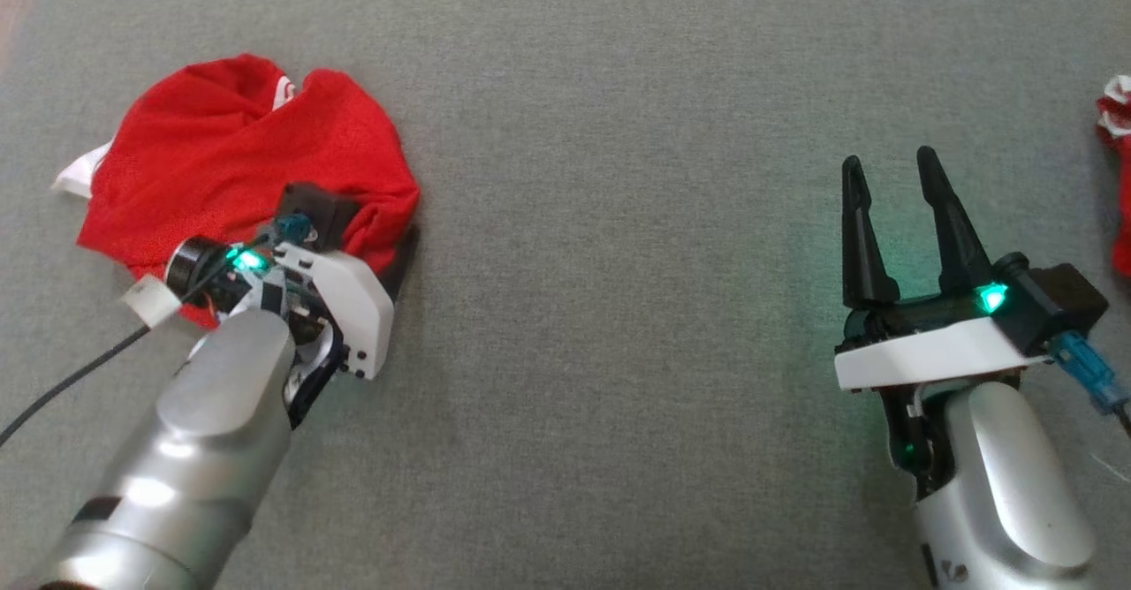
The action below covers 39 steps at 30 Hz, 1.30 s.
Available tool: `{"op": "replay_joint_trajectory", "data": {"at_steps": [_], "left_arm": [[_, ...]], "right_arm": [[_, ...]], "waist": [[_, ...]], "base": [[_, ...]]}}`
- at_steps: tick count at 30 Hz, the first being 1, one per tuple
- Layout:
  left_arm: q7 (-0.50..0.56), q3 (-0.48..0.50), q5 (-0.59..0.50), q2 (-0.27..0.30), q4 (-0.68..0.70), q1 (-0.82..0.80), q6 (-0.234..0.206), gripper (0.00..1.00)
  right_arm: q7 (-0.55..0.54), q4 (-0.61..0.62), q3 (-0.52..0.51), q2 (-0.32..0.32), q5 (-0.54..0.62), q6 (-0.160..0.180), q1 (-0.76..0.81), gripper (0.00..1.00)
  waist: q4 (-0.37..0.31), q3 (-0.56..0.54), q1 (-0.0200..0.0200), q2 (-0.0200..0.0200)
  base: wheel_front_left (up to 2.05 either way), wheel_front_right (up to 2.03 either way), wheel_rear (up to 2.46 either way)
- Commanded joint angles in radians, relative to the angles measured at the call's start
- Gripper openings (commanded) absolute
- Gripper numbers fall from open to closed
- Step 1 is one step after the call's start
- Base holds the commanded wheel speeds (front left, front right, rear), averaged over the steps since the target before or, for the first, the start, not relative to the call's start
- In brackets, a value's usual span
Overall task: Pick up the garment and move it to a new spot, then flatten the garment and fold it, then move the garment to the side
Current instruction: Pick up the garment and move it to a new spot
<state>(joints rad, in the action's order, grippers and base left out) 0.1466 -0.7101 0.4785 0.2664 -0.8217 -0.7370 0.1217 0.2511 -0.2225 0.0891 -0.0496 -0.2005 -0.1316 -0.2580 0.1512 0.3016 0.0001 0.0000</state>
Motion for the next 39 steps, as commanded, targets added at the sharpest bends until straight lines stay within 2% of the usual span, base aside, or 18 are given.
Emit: {"op": "replay_joint_trajectory", "data": {"at_steps": [1, 2, 3, 9, 11, 14, 17, 20, 25, 31, 39], "left_arm": [[-0.01, 0.033, 0.001, 0.026, -0.017, -0.04, -0.013, 1.0], [-0.025, 0.029, -0.003, 0.024, -0.028, -0.044, -0.012, 0.54], [-0.053, 0.026, -0.005, 0.023, -0.032, -0.048, -0.009, 0.0], [-0.304, 0.047, -0.005, 0.013, 0.003, -0.058, -0.004, 0.0], [-0.372, 0.066, -0.007, 0.013, 0.037, -0.061, -0.015, 0.0], [-0.4, 0.1, -0.006, 0.014, 0.094, -0.062, -0.039, 0.0], [-0.407, 0.172, -0.017, 0.019, 0.255, -0.05, -0.071, 0.0], [-0.408, 0.225, -0.052, 0.035, 0.421, -0.014, -0.076, 0.0], [-0.408, 0.246, -0.14, 0.078, 0.564, 0.005, -0.1, 0.0], [-0.408, 0.227, -0.19, 0.103, 0.64, -0.032, -0.075, 0.0], [-0.4, 0.136, -0.255, 0.091, 0.643, -0.142, -0.03, 0.0]], "right_arm": [[0.011, 0.035, 0.023, -0.001, 0.005, 0.001, -0.024, 1.0], [0.011, 0.033, 0.024, -0.001, 0.004, 0.001, -0.024, 1.0], [0.011, 0.031, 0.025, -0.001, 0.003, 0.001, -0.025, 1.0], [0.011, 0.017, 0.027, -0.001, -0.005, 0.001, -0.016, 1.0], [0.011, 0.012, 0.029, -0.001, -0.007, 0.001, -0.011, 1.0], [0.011, 0.01, 0.029, -0.001, -0.012, 0.001, -0.007, 1.0], [0.011, 0.012, 0.023, -0.001, -0.02, 0.001, -0.001, 1.0], [0.011, 0.013, 0.016, -0.001, -0.027, 0.001, 0.002, 1.0], [0.011, 0.021, 0.013, -0.001, -0.047, 0.001, -0.004, 1.0], [0.011, 0.039, 0.012, -0.001, -0.083, 0.001, -0.029, 1.0], [0.011, 0.054, 0.027, -0.001, -0.126, 0.001, -0.059, 1.0]], "waist": [[-0.007, -0.004, -0.0001, 0.0], [-0.011, -0.009, -0.0001, 0.0], [-0.014, -0.014, -0.0001, 0.0], [-0.041, -0.073, -0.0001, 0.0], [-0.055, -0.097, -0.0001, 0.0], [-0.07, -0.117, -0.0001, 0.0], [-0.097, -0.134, -0.0001, 0.0], [-0.126, -0.136, -0.0001, 0.0], [-0.183, -0.109, -0.0001, 0.0], [-0.259, -0.062, -0.0001, 0.0], [-0.369, -0.005, -0.0001, 0.0]], "base": [[0.0, 0.0, 0.0], [0.0, 0.0, 0.0], [0.0, 0.0, 0.0], [0.0, 0.0, 0.0], [0.0, 0.0, 0.0], [0.0, 0.0, 0.0], [0.0, 0.0, 0.0], [0.0, 0.0, 0.0], [0.0, 0.0, 0.0], [0.0, 0.0, 0.0], [0.0, 0.0, 0.0]]}}
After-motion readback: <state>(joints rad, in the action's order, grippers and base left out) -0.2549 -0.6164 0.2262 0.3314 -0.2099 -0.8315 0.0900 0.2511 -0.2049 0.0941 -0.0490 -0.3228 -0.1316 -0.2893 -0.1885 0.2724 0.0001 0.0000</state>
